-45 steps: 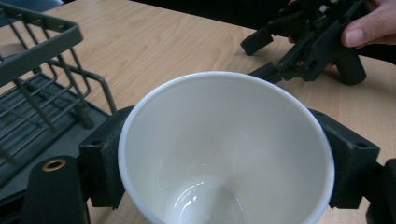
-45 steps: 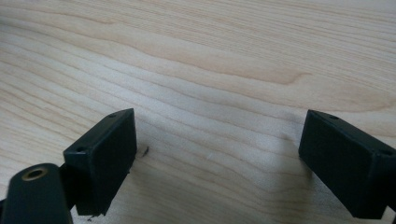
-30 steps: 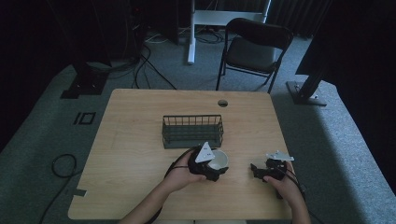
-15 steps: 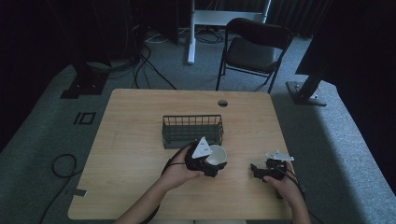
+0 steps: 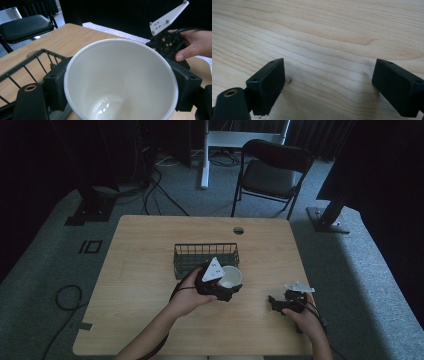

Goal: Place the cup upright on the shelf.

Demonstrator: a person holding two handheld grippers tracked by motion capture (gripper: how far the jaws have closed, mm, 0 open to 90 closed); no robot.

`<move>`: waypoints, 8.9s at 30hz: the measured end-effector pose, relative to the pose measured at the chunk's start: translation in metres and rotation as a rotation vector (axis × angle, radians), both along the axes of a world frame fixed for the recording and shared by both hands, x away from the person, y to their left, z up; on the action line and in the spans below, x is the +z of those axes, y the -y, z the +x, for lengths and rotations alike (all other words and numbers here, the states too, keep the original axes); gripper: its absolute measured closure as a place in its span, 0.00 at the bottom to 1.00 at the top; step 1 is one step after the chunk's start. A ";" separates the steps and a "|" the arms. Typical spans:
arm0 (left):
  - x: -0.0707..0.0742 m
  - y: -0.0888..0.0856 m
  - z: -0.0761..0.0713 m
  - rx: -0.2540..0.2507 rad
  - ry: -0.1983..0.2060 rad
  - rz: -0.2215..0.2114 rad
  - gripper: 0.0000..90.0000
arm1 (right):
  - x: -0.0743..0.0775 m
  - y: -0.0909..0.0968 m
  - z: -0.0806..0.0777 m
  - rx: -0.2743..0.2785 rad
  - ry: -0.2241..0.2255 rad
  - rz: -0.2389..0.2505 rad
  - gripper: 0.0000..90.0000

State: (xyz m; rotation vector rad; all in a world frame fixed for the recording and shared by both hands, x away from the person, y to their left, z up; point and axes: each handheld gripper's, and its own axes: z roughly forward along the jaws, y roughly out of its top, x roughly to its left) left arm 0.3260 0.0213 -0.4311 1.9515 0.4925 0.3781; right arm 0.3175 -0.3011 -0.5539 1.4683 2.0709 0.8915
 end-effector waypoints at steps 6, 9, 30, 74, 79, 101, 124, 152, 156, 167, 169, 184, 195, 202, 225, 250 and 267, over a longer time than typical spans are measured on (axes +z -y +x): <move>0.012 -0.002 0.005 0.026 0.013 -0.026 0.23 | 0.000 0.000 0.000 0.001 0.003 -0.001 0.12; 0.018 -0.004 0.007 0.035 0.025 -0.027 0.23 | 0.000 0.000 0.000 0.001 0.003 0.000 0.12; 0.054 -0.024 0.030 0.305 0.058 -0.126 0.23 | 0.000 0.000 0.000 0.000 0.002 0.000 0.12; -0.017 -0.025 0.100 0.548 -0.066 -0.092 0.23 | 0.000 0.000 0.000 0.002 0.002 -0.001 0.12; -0.021 -0.023 0.102 0.550 -0.071 -0.067 0.23 | 0.000 0.000 0.000 0.002 0.003 -0.001 0.12; -0.029 -0.021 0.104 0.521 -0.074 -0.004 0.14 | 0.000 0.000 0.000 0.001 0.003 0.000 0.12; -0.002 -0.045 0.081 0.482 -0.049 -0.052 0.11 | 0.000 0.000 0.000 0.001 0.003 -0.001 0.12; 0.012 -0.111 0.048 0.541 -0.008 -0.076 0.13 | 0.000 0.000 0.000 0.001 0.003 -0.001 0.12; 0.012 -0.120 0.044 0.551 -0.002 -0.071 0.13 | 0.000 0.000 0.000 0.001 0.003 -0.001 0.12; 0.000 -0.149 0.034 0.597 -0.017 -0.063 0.13 | 0.000 0.000 0.000 0.000 0.003 0.000 0.12; -0.004 -0.154 0.032 0.608 -0.024 -0.062 0.13 | 0.000 0.000 0.000 0.000 0.003 0.000 0.12; -0.040 -0.188 0.016 0.661 -0.079 -0.048 0.12 | 0.000 0.000 0.000 0.001 0.002 -0.001 0.12; -0.068 -0.198 0.001 0.660 -0.136 -0.012 0.12 | 0.000 0.000 0.000 0.002 0.004 -0.002 0.12; -0.084 -0.199 -0.008 0.637 -0.161 0.010 0.12 | 0.000 0.000 0.000 0.002 0.004 -0.003 0.12; -0.109 -0.192 -0.035 0.464 -0.215 0.152 0.12 | 0.000 0.000 0.000 0.003 0.005 -0.004 0.12; -0.119 -0.228 -0.045 0.506 -0.282 0.233 0.12 | 0.000 0.000 0.000 0.003 0.005 -0.003 0.12; -0.121 -0.221 -0.042 0.684 -0.322 0.230 0.02 | 0.000 0.000 0.000 0.003 0.005 -0.003 0.12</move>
